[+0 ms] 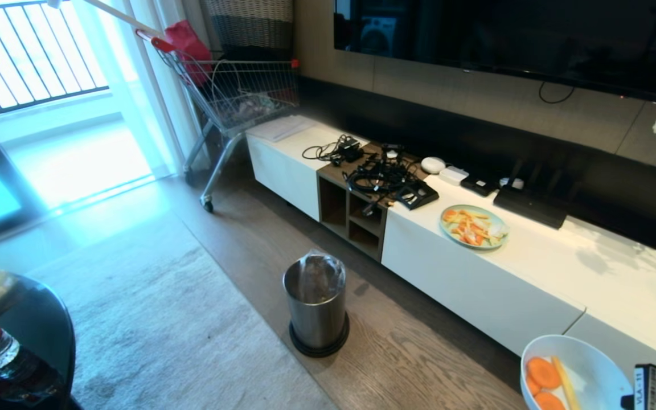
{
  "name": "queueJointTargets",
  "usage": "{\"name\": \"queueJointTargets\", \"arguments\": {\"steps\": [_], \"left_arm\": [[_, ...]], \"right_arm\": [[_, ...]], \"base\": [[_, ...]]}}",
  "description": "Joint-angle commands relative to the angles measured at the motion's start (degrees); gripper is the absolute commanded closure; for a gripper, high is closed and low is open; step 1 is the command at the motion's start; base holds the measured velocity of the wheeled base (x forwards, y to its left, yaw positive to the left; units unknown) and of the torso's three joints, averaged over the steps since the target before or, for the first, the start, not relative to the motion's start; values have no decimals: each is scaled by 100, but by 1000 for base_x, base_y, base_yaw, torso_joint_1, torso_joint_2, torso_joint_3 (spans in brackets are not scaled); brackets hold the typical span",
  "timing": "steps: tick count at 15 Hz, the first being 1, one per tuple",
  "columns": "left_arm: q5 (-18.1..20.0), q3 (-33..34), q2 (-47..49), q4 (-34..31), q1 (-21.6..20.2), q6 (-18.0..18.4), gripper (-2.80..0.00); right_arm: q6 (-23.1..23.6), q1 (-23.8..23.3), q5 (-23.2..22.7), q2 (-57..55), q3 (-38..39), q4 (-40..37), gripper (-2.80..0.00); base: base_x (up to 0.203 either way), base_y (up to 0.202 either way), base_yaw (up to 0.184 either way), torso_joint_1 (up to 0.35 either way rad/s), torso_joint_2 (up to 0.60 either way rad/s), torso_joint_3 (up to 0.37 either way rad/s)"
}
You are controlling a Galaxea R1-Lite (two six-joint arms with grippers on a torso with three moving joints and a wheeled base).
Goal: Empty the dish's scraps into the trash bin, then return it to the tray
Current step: Move the bowl over the trash can
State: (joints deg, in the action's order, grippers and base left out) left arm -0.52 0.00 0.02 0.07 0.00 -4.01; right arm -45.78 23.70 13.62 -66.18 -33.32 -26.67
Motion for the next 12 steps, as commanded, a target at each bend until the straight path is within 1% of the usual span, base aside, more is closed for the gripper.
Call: {"name": "queueJointTargets", "arguments": {"steps": [1,4,5,12], "left_arm": [[-1,0,-2,1,0,-3,0],[-1,0,-2,1,0,-3,0],[-1,0,-2,1,0,-3,0],[-1,0,-2,1,0,-3,0]], "right_arm": [[-27,3,9,-9,1,-17,0],[-27,3,9,-9,1,-13,0],[-27,3,18,-9,1,-5,0],[-18,3,18,0,1,-22,0]], "base": [[188,0,2,6,2,2],[173,0,2,1,4,0],[73,0,7,12,2,-2],[0,0,0,0,0,0]]}}
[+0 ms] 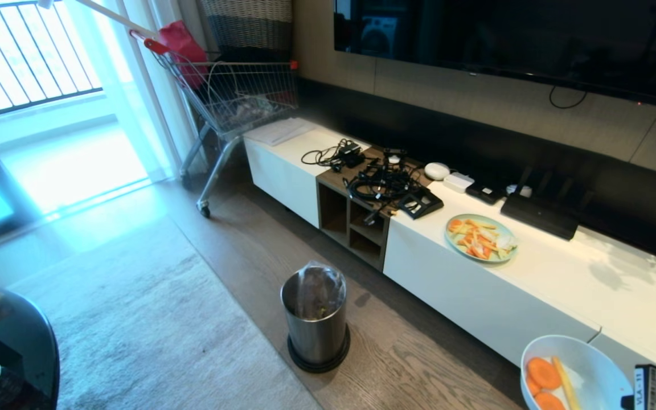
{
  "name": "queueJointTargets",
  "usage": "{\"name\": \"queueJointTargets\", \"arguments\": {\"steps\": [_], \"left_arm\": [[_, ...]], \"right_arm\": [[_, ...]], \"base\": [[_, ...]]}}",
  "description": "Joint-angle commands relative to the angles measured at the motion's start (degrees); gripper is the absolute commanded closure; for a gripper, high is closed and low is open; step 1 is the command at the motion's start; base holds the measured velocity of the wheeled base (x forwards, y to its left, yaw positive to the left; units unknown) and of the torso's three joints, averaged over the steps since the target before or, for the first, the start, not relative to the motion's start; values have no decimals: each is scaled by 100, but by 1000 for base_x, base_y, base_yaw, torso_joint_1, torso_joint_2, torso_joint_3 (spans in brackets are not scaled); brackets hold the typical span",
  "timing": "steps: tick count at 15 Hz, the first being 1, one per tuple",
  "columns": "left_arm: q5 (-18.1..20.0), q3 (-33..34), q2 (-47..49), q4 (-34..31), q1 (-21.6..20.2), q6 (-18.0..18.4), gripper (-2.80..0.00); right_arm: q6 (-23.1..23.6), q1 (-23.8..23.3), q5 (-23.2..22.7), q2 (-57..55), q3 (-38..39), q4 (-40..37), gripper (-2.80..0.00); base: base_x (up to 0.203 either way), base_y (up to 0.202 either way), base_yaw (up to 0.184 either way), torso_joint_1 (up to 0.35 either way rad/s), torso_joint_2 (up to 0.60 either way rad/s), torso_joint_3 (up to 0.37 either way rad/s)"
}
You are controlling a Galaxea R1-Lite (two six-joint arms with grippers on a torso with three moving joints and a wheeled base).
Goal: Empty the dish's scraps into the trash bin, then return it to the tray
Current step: Move the bowl over the trash can
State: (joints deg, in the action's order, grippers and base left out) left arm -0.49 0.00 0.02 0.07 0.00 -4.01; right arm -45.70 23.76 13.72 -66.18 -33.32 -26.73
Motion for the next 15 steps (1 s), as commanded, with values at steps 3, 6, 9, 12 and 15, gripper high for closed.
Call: {"name": "queueJointTargets", "arguments": {"steps": [3,6,9,12,15], "left_arm": [[-4,0,-2,1,0,-11,0],[-4,0,-2,1,0,-3,0],[-4,0,-2,1,0,-3,0],[-4,0,-2,1,0,-3,0],[-4,0,-2,1,0,-3,0]], "right_arm": [[-25,-3,7,9,-8,-25,0],[-18,-3,11,9,-8,-7,0],[-18,-3,16,-9,-17,9,0],[-18,6,16,-9,-17,10,0],[-9,49,16,-17,-60,19,0]], "base": [[0,0,0,0,0,0],[0,0,0,0,0,0],[0,0,0,0,0,0],[0,0,0,0,2,-63],[0,0,0,3,2,-169]]}}
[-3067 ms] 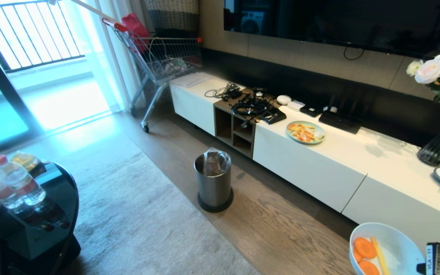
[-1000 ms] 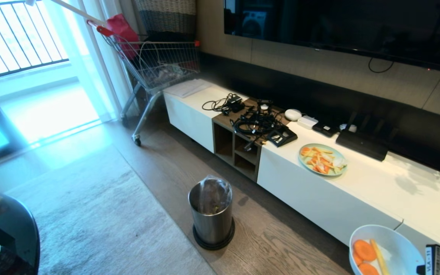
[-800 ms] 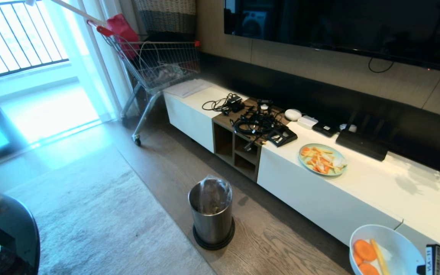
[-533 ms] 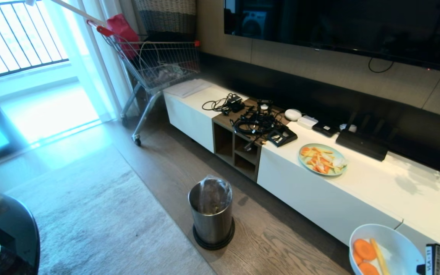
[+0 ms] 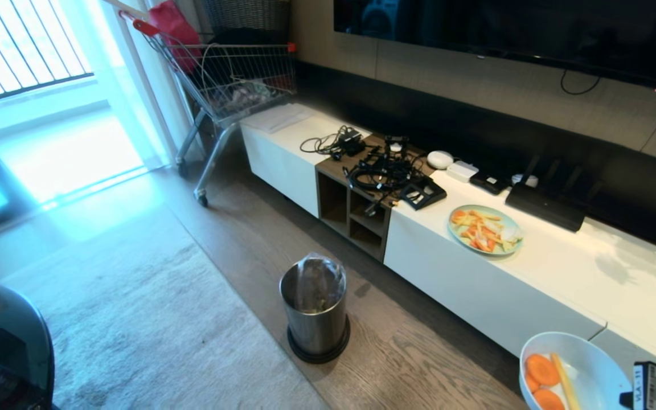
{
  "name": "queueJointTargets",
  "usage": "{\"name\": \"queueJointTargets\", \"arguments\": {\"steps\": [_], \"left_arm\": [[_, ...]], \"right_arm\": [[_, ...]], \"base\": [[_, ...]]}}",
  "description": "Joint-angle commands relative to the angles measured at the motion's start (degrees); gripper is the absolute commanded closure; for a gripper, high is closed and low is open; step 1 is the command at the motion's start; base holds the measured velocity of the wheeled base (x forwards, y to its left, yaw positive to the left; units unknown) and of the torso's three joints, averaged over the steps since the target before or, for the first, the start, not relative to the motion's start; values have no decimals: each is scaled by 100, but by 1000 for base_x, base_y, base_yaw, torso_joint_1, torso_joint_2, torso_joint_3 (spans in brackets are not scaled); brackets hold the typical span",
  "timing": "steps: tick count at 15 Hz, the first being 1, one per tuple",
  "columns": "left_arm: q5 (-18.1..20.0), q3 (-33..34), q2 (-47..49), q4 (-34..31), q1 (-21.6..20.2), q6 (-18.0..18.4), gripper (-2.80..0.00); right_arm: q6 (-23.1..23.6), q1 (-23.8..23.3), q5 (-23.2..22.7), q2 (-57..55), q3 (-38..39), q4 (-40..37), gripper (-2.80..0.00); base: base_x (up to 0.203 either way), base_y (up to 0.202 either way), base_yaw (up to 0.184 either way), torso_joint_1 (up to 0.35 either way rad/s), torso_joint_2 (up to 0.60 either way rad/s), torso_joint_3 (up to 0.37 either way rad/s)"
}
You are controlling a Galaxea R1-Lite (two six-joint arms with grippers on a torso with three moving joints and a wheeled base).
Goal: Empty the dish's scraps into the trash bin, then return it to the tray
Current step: Move the bowl over the trash can
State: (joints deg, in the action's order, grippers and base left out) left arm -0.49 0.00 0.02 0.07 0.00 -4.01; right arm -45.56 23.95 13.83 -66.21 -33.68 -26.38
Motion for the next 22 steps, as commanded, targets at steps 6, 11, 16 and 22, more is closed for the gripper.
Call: {"name": "queueJointTargets", "arguments": {"steps": [6,11,16,22], "left_arm": [[-4,0,-2,1,0,-3,0],[-4,0,-2,1,0,-3,0],[-4,0,-2,1,0,-3,0],[-4,0,-2,1,0,-3,0]], "right_arm": [[263,120,6,-83,-235,80,0],[267,127,6,-121,-235,159,0],[267,124,6,-121,-227,159,0],[273,123,13,-129,-235,168,0]], "base": [[0,0,0,1,4,-197],[0,0,0,5,1,-196],[0,0,0,0,3,-198],[0,0,0,2,2,-197]]}}
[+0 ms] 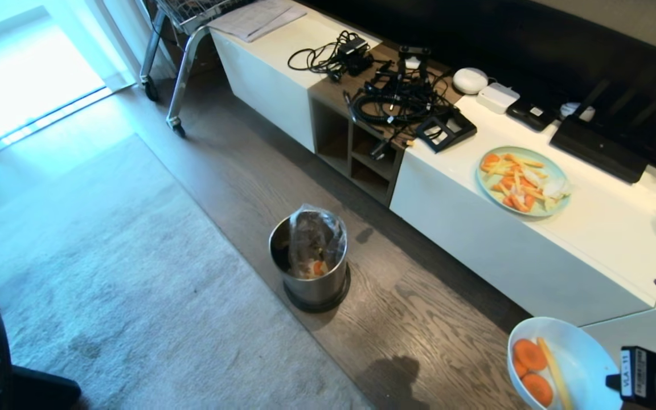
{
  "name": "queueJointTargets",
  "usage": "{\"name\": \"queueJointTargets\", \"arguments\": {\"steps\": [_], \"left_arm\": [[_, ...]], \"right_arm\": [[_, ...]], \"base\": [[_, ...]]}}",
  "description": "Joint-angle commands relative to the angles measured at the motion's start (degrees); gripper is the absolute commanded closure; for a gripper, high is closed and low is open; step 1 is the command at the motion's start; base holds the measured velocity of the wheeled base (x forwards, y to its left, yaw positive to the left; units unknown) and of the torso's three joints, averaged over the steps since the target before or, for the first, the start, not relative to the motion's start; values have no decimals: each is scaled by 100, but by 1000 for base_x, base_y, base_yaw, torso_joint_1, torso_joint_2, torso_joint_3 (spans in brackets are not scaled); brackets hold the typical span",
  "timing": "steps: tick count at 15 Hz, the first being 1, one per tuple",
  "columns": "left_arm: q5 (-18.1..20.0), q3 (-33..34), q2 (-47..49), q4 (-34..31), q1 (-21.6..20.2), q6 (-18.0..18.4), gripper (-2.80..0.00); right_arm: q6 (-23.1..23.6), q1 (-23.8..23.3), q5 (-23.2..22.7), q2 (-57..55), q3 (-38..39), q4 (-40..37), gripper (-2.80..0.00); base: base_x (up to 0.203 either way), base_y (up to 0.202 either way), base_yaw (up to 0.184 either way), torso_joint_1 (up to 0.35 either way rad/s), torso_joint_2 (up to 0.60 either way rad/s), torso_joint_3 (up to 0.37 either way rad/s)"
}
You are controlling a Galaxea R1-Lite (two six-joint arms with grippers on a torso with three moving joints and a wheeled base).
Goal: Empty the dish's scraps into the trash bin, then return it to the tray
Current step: Move the bowl over the trash can
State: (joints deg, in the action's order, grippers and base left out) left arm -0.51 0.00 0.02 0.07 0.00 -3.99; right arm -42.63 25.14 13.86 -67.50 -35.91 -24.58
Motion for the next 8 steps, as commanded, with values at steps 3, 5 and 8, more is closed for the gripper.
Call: {"name": "queueJointTargets", "arguments": {"steps": [3,5,8], "left_arm": [[-2,0,-2,1,0,-6,0],[-2,0,-2,1,0,-6,0],[-2,0,-2,1,0,-6,0]], "right_arm": [[47,8,29,0,-30,175,0],[373,0,42,3,-33,491,0],[857,-1,47,-2,-22,1273,0]], "base": [[0,0,0,2,4,-195],[0,0,0,3,0,-198],[0,0,0,0,1,-202]]}}
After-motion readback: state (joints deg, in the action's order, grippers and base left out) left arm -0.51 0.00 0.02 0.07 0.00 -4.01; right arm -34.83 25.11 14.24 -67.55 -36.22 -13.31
